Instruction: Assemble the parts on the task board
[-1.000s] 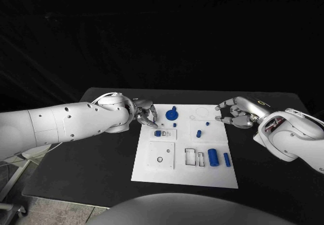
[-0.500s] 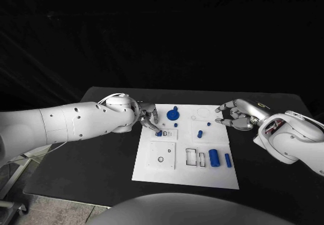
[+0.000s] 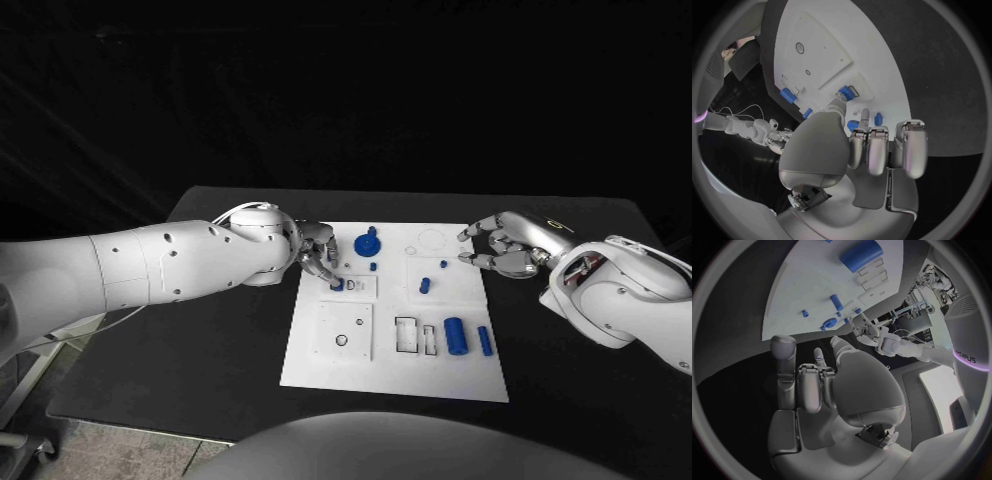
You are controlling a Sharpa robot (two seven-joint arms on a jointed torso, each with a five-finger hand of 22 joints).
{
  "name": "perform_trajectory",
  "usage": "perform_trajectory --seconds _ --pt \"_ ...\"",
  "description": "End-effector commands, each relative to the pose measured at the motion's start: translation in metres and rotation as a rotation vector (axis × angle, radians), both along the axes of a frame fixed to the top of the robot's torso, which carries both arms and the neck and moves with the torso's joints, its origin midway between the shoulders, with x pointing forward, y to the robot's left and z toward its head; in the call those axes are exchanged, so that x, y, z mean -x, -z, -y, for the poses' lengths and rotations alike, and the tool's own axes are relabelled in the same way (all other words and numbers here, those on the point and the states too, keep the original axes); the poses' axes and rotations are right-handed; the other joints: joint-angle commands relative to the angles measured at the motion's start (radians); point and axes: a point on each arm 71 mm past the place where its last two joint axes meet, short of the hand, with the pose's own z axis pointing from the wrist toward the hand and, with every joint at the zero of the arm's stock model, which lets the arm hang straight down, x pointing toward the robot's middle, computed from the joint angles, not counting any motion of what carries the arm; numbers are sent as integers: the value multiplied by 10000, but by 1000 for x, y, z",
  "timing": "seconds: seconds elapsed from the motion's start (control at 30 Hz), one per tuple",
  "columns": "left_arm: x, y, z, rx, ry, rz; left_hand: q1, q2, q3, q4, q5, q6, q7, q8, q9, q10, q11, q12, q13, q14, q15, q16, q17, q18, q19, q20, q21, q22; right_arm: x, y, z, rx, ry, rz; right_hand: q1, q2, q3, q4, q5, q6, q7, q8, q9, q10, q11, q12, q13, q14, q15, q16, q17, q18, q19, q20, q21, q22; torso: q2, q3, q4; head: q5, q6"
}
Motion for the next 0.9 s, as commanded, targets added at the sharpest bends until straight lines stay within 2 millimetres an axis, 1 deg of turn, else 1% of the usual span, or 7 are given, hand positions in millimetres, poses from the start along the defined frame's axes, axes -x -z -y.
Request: perform_trajectory --seconds 0.03,0.33,0.5,0.6,0.8,0.83,0.9 --pt "2 4 3 -177 246 -294 84 95 -26 -67 -37 -73 3 -23 -53 1028 56 -15 2634 1019 52 24 2634 -15 325 55 -32 2250 0 1 -1 61 -74 -101 90 32 23 -51 64 66 20 5 -13 776 73 -46 2290 677 61 -48 414 -86 -52 13 -66 -16 5 -9 -4 5 2" --pt "1 9 2 -275 269 -532 274 258 1 -187 21 -31 25 8 -234 1028 74 -15 2634 1019 71 24 2634 -6 299 80 -65 2241 0 2 0 98 -69 -167 140 62 67 -86 137 71 22 0 -34 771 74 -53 2282 674 61 -54 403 -84 -54 13 -88 -16 5 -9 8 -16 2" --pt "2 10 3 -297 296 -660 303 305 -9 -215 36 63 47 28 -305 1028 92 -15 2634 1019 84 24 2634 -3 292 92 -76 2239 0 2 0 113 -63 -212 211 87 132 -145 300 84 26 -5 -66 765 76 -59 2275 673 61 -59 390 -82 -55 13 -120 -15 4 -9 14 -14 2" --pt "2 11 4 -294 330 -720 351 354 -1 -253 75 125 59 27 -373 1028 103 -15 2634 1019 95 24 2634 -1 285 103 -87 2238 -1 3 -1 116 -62 -235 227 91 151 -160 358 89 28 -7 -78 760 75 -66 2268 673 62 -59 388 -80 -58 13 -141 -20 -2 -8 7 -2 2" --pt "3 12 6 -241 403 -815 497 509 35 -374 390 292 56 14 -628 1028 109 -15 2634 1019 110 24 2634 6 269 125 -116 2237 -1 4 0 132 -46 -309 270 112 216 -203 516 106 32 -12 -112 755 79 -71 2262 673 63 -58 384 -79 -57 13 -170 -15 1 -11 5 -21 2" --pt "3 13 7 -224 412 -817 523 536 46 -394 476 316 52 10 -676 1028 105 -15 2634 1019 108 24 2634 6 270 125 -117 2239 -1 4 0 137 -38 -326 286 123 239 -218 560 110 33 -14 -121 753 79 -73 2259 672 63 -64 372 -78 -57 14 -181 -14 1 -11 6 -23 2" --pt "3 13 7 -179 418 -824 587 618 90 -437 784 366 47 -2 -811 1028 95 -15 2634 1019 103 24 2634 8 268 122 -126 2242 -1 4 0 139 -20 -358 319 146 282 -243 638 113 35 -17 -136 752 80 -74 2258 671 63 -66 366 -76 -57 13 -195 -13 1 -10 5 -26 2"
